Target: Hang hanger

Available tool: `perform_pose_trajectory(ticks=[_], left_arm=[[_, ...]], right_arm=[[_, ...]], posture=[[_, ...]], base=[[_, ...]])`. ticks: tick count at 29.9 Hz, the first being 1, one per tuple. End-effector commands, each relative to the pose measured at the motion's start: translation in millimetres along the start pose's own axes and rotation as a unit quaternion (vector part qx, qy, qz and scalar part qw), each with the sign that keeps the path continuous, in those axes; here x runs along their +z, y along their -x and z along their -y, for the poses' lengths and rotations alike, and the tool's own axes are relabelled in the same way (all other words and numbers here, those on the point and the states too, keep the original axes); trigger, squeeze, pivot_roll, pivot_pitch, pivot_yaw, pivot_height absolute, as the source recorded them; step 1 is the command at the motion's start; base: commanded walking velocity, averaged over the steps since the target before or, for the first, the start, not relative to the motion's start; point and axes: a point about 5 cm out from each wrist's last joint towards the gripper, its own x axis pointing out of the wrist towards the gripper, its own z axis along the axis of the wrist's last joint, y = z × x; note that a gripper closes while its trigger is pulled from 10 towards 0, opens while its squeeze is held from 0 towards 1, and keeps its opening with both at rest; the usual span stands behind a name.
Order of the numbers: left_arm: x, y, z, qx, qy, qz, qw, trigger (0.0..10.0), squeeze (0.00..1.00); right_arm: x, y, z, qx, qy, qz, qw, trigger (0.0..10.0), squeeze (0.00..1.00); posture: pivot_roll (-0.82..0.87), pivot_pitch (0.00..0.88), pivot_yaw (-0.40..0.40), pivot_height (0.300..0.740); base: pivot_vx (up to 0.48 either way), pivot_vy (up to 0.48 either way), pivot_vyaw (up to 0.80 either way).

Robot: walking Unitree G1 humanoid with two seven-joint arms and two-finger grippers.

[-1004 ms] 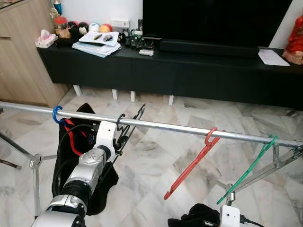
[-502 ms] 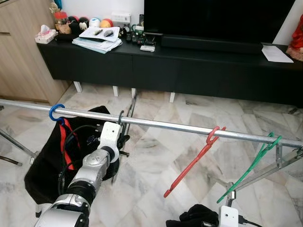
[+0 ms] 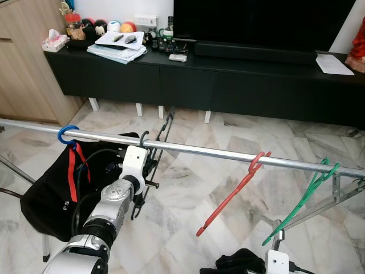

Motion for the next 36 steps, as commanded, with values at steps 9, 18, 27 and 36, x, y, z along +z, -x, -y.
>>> perform_pose_trajectory(ticks=[9, 18, 27, 36], left_arm=[[0.1, 19.2, -6.8, 0.011, 0.005, 0.059, 0.998, 0.0, 0.00], [-11.8, 38.0, -12.0, 0.013, -0.003, 0.055, 0.998, 0.0, 0.00], [-53.1, 74.5, -18.1, 0.011, -0.027, -0.019, 0.999, 10.0, 0.00], [-112.2, 104.1, -25.9, 0.025, -0.061, -0.146, 0.987, 10.0, 0.00]], right_arm=[[-5.0, 1.2, 2.8, -0.002, 0.000, -0.015, 1.000, 10.0, 0.00], [-3.5, 0.5, 2.2, -0.001, 0.004, -0.014, 1.000, 10.0, 0.00], [-7.4, 1.5, 1.0, -0.001, 0.010, -0.023, 1.000, 10.0, 0.00], [-13.4, 2.9, -1.1, -0.001, 0.020, -0.038, 0.999, 10.0, 0.00]], posture=[[0.01, 0.104, -0.029, 0.740], [0.02, 0.091, -0.037, 0.740], [0.04, 0.074, -0.045, 0.740], [0.04, 0.054, -0.043, 0.740]], base=[[0.000, 0.000, 0.00], [0.000, 0.000, 0.00], [0.000, 0.000, 0.00], [0.000, 0.000, 0.00]])
